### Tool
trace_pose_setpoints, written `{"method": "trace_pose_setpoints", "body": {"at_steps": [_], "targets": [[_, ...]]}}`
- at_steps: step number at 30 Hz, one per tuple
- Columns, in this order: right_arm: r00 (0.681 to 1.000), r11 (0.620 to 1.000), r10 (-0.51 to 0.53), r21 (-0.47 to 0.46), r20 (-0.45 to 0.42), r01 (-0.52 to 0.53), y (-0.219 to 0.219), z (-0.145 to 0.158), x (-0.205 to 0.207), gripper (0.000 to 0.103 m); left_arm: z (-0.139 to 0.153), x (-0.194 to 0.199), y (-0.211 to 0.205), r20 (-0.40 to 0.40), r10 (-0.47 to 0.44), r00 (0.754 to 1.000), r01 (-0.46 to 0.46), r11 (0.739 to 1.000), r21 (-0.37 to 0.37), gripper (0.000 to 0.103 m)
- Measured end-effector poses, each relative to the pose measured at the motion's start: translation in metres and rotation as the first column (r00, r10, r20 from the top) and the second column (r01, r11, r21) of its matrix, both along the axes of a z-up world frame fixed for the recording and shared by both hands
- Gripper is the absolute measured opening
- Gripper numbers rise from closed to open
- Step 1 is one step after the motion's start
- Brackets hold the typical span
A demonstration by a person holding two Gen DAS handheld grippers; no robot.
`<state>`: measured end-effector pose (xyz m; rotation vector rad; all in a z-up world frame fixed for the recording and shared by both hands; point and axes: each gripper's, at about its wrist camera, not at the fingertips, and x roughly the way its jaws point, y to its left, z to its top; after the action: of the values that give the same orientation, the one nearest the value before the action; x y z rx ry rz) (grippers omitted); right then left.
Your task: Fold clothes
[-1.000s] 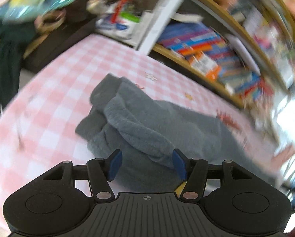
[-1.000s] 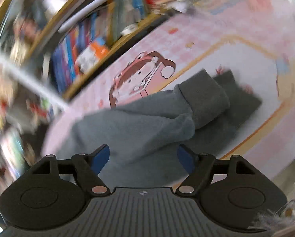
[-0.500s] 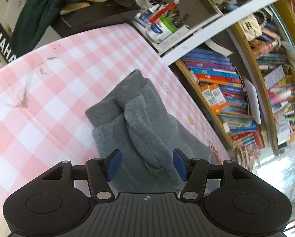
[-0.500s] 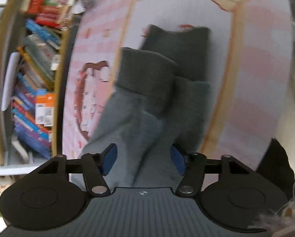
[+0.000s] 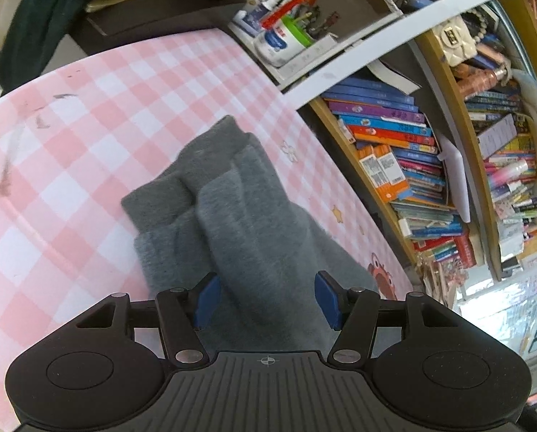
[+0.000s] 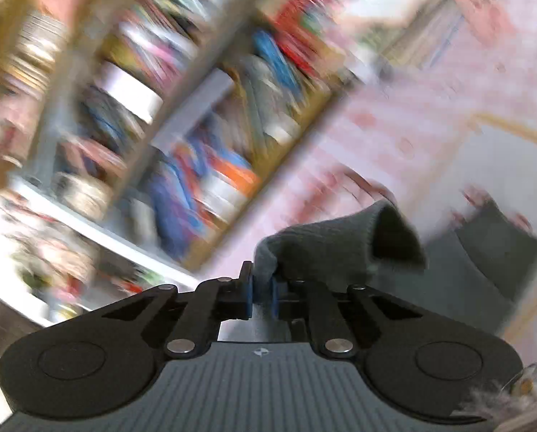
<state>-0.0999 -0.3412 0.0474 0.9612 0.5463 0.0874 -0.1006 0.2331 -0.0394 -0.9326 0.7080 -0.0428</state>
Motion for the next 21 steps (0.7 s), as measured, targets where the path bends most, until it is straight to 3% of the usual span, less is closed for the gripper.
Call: {"method": "trace_pose_setpoints", "body": {"at_steps": [1,2,4,5,7,10,14,16,18,19,20,21], "targets": [[0.998,0.998,-0.054,0.007,-0.006,0.055,-0.007,-0.002,-0.005,0.008,0.0,0.002,-0.001,0.001,-0.003,1.0,0.003,1.0,0.001,0.062],[0.993,0.995,-0.101,-0.011,-0.067,0.101,-0.014,-0.012,-0.006,0.008,0.0,0.003,-0.002,0.001,-0.007,1.0,0.007,1.0,0.001,0.063],[0.941,0.981,-0.188,-0.103,-0.281,0.165,-0.026,-0.046,-0.003,0.008,-0.003,0.003,-0.002,-0.009,0.0,1.0,0.0,1.0,-0.01,0.063],[0.915,0.976,-0.21,-0.136,-0.344,0.172,-0.029,-0.059,-0.002,0.008,-0.004,0.003,-0.001,-0.019,0.008,1.0,-0.008,1.0,-0.014,0.063],[0.893,0.973,-0.212,-0.17,-0.397,0.155,-0.026,-0.078,-0.003,0.013,-0.007,0.001,0.002,-0.035,0.034,0.999,-0.035,0.999,-0.025,0.063],[0.893,0.967,-0.218,-0.208,-0.394,0.144,-0.023,-0.087,-0.005,0.026,-0.012,-0.001,0.007,-0.052,0.068,0.996,-0.071,0.996,-0.059,0.063],[0.892,0.969,-0.227,-0.18,-0.39,0.168,-0.029,-0.088,-0.002,0.029,-0.015,0.002,0.007,-0.056,0.092,0.994,-0.096,0.993,-0.068,0.061],[0.889,0.969,-0.236,-0.164,-0.392,0.184,-0.032,-0.089,-0.001,0.029,-0.017,0.008,0.008,-0.065,0.104,0.992,-0.111,0.987,-0.116,0.058],[0.887,0.968,-0.238,-0.171,-0.396,0.183,-0.032,-0.086,0.003,0.03,-0.02,0.015,0.01,-0.076,0.114,0.991,-0.126,0.975,-0.181,0.029],[0.888,0.967,-0.237,-0.183,-0.394,0.177,-0.03,-0.083,0.005,0.028,-0.021,0.019,0.011,-0.082,0.119,0.99,-0.134,0.968,-0.212,0.02],[0.893,0.967,-0.231,-0.194,-0.387,0.166,-0.029,-0.08,0.008,0.02,-0.023,0.023,0.011,-0.088,0.123,0.989,-0.141,0.96,-0.244,0.008],[0.901,0.967,-0.22,-0.203,-0.375,0.152,-0.026,-0.076,0.011,0.017,-0.024,0.026,0.012,-0.094,0.127,0.987,-0.149,0.95,-0.275,0.005]]}}
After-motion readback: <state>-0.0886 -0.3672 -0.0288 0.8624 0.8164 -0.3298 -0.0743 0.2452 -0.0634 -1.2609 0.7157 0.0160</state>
